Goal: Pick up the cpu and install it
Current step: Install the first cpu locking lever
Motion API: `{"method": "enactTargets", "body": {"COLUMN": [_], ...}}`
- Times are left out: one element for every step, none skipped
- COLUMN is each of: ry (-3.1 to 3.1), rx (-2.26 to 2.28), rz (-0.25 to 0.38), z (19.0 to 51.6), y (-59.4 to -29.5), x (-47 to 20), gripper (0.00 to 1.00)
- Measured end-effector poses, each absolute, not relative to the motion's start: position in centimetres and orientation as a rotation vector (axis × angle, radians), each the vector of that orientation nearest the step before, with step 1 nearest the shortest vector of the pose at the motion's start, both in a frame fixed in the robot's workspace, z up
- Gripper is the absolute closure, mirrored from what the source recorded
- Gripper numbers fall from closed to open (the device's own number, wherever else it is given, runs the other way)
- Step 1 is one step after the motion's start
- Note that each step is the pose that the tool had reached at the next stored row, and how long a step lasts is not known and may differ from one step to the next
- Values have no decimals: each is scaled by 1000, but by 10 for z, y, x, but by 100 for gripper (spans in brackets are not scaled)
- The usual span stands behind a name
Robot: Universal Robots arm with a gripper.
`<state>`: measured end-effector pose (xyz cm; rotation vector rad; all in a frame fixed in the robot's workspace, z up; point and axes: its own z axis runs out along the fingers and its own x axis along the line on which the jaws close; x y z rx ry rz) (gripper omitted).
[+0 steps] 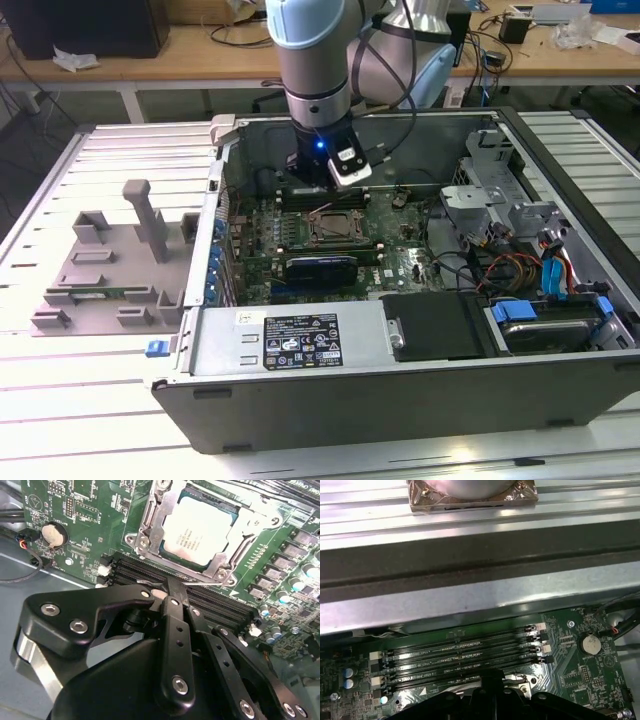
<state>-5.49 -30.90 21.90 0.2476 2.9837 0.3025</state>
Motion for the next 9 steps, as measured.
{"method": "enactTargets", "body": {"ry": [2981, 2977, 2972, 2967, 2961, 2960, 2960, 2960, 2960], "rx": [246, 246, 244, 243, 242, 241, 241, 241, 241], "rz": [304, 305, 306, 306, 306, 306, 306, 306, 306], "z": [218, 218, 217, 217, 216, 216, 216, 216, 216], "y": [-309, -309, -309, -309, -309, -309, -309, -309, -309], "x": [-55, -55, -56, -56, -58, -58, -58, -58, -58], "gripper": [89, 89, 89, 89, 89, 89, 89, 89, 89]}}
